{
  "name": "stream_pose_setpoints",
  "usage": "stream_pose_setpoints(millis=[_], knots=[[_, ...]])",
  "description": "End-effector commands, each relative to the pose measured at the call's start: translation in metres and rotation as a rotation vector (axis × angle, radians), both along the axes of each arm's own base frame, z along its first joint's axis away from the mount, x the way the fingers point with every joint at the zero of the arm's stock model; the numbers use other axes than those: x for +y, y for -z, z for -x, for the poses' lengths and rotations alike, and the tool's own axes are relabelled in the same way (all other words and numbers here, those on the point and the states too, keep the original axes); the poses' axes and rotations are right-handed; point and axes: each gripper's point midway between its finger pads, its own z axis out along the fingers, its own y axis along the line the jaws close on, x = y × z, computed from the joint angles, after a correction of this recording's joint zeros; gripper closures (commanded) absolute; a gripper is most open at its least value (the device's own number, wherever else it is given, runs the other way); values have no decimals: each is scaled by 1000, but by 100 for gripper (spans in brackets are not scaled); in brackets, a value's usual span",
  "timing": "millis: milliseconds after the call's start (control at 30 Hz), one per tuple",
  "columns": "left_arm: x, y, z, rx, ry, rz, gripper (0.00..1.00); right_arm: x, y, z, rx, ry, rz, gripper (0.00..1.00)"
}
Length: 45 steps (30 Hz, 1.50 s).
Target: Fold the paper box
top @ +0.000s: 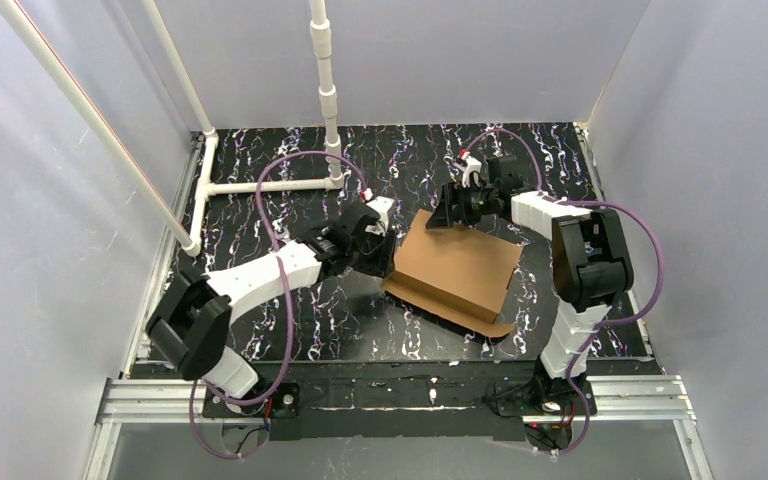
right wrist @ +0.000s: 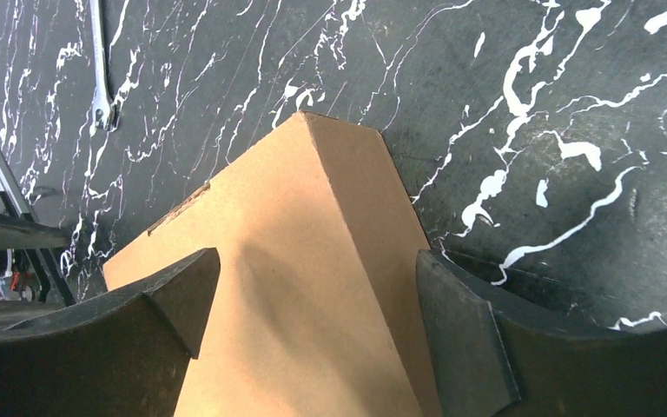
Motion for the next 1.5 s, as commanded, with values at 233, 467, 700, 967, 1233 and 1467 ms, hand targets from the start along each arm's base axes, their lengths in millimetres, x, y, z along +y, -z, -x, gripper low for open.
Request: stream_pose_setpoints(millis=[233,467,700,967,1233,1467], knots=[[51,-51,36,-99,-206,237,26,-21,-82,0,-233,-61,-23,2],[74,-37,74,-29,-362,510,2,-69,-91,32,-415,-121,114,2],[54,-54,104,80,-264,741,2,-128,-65,64,-404,-35,227,2],[20,-75,112,139,-130,767,8,-166,-57,60,-391,104,256,2],[-18,-74,119,142,-59,735,14,-167,-40,65,-332,90,233,2],[-40,-65,109,174,-78,728,22,-168,-36,67,-323,84,228,2]])
